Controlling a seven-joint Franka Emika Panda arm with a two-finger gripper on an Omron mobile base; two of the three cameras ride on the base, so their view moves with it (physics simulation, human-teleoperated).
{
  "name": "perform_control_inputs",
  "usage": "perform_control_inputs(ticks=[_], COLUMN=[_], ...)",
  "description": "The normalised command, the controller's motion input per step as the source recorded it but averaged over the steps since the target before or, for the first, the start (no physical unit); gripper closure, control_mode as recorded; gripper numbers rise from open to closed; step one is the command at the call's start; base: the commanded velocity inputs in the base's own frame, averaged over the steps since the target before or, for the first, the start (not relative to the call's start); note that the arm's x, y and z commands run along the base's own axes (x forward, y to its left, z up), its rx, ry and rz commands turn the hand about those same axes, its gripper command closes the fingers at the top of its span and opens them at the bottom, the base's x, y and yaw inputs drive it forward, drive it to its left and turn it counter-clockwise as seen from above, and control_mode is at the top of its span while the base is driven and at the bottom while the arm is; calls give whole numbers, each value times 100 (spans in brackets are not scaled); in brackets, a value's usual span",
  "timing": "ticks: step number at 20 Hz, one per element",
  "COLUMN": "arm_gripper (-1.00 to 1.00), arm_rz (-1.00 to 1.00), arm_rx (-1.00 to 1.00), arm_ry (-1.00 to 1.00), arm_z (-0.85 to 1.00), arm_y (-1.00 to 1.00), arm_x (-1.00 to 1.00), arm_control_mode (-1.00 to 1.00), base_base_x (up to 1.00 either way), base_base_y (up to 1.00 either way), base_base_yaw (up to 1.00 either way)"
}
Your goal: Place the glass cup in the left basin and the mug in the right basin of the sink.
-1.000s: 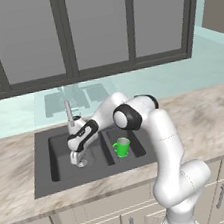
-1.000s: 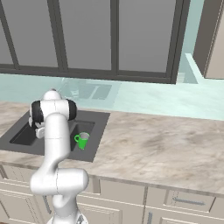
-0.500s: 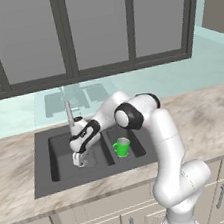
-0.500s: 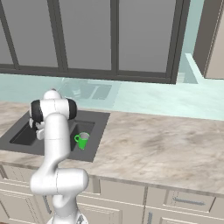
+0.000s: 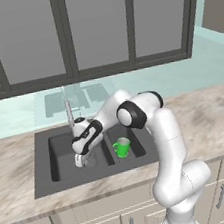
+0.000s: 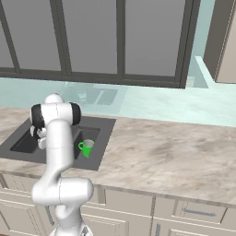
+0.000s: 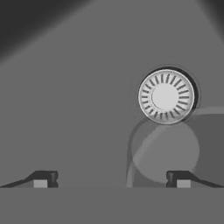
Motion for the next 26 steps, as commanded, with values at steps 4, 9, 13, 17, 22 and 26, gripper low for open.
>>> perform_control_inputs(ticks=[4,9,13,17,22,26], arm_gripper=[-100,-100,-100,-100,-100,-100], arm_rz=[0,0,0,-1,0,0], arm_rx=[0,0,0,0,0,2], arm_ry=[-5,-6,-8,-1,0,0], arm_z=[24,29,31,31,36,37], arm_y=[0,0,-4,-11,-5,-9], arm_x=[-1,0,-1,0,2,1], arm_control_mode=[-100,-100,-100,-100,-100,-100], base_base_x=[0,0,0,0,0,0], base_base_y=[0,0,0,0,0,0], base_base_yaw=[0,0,0,0,0,0])
